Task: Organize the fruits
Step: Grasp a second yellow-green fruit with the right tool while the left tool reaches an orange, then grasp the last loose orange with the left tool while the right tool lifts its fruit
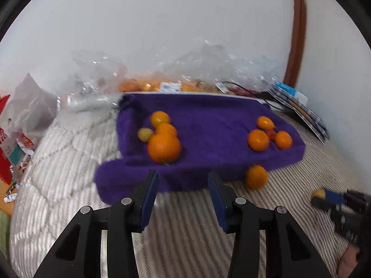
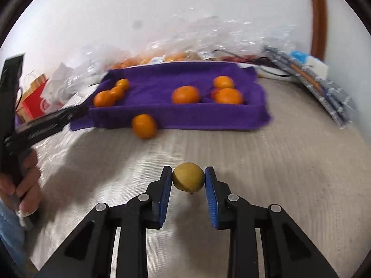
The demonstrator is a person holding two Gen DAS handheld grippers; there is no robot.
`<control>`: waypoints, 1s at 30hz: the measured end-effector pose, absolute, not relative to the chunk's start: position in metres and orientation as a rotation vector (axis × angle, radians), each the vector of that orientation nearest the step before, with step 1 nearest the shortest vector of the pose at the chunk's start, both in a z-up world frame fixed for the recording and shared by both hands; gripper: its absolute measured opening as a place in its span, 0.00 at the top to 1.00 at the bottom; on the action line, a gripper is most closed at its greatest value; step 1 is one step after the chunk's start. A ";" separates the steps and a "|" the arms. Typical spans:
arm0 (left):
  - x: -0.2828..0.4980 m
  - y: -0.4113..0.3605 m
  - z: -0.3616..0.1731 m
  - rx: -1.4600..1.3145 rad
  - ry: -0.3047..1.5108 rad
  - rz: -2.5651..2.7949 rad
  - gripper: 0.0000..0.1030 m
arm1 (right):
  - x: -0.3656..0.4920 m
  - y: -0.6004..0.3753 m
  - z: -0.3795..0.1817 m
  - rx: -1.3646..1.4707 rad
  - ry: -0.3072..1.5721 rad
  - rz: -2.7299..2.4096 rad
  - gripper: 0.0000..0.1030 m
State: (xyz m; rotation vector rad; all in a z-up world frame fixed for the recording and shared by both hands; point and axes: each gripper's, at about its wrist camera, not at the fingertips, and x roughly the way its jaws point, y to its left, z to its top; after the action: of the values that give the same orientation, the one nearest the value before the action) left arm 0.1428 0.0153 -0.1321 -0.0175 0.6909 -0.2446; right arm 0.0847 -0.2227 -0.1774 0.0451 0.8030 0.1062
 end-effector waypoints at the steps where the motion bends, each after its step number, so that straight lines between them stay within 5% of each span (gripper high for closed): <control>1: 0.141 0.012 -0.134 -0.015 0.696 -0.248 0.59 | 0.084 -0.231 -0.177 0.047 0.797 0.091 0.72; 23: 0.163 -0.078 -0.154 -0.021 0.819 -0.342 0.59 | 0.077 -0.318 -0.181 0.181 0.764 0.039 0.72; 30: 0.169 -0.088 -0.157 -0.040 0.838 -0.364 0.71 | 0.077 -0.323 -0.182 0.211 0.761 0.054 0.72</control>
State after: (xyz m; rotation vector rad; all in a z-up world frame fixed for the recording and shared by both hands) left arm 0.1688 -0.0875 -0.1575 -0.0404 0.8380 -0.3640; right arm 0.0770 -0.3231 -0.1816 0.2108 0.7605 0.0540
